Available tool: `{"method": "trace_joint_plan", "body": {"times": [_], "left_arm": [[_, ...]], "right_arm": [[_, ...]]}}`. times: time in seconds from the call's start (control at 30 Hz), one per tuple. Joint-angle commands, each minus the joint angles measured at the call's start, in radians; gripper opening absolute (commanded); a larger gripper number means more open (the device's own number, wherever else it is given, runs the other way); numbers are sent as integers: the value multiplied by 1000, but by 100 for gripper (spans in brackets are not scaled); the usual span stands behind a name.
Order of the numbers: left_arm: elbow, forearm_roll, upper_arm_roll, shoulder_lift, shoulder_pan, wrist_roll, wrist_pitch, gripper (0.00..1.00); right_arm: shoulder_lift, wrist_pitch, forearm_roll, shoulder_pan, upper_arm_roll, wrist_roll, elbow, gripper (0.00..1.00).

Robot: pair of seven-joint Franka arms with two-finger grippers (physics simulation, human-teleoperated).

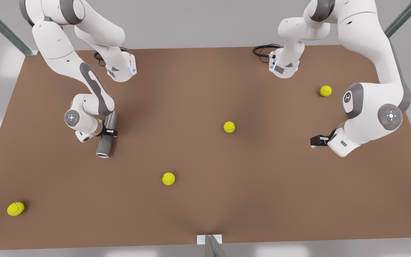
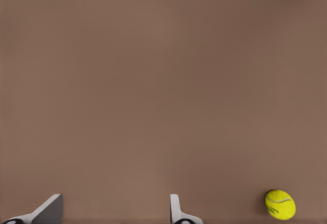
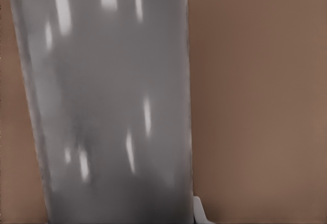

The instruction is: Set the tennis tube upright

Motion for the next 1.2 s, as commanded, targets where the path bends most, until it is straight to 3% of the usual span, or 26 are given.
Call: {"method": "trace_joint_plan", "body": {"times": [0.0,0.47,0.53,0.73,0.87,1.03,1.1,1.17], "left_arm": [[0,0,0,0,0,0,0,100],[3,2,0,-14,-3,0,-5,100],[3,2,0,-15,-2,-2,-5,100],[3,2,0,-17,-2,0,-6,100],[6,0,0,-29,-2,-2,-23,100],[5,0,0,-29,-3,-2,-23,100],[5,-1,0,-28,-3,0,-20,100],[3,-4,0,-26,-5,0,-21,100]], "right_arm": [[-2,0,-1,-3,7,1,-2,75],[-148,-65,-1,-8,102,2,-19,75],[-172,-68,-1,-4,137,2,-19,75],[-177,-68,-1,31,359,4,13,75],[-154,-95,-10,187,359,-21,110,75],[38,-109,-32,387,329,-136,351,75],[127,-111,-72,611,126,-269,504,75],[193,-109,-72,756,5,-358,626,75]]}}
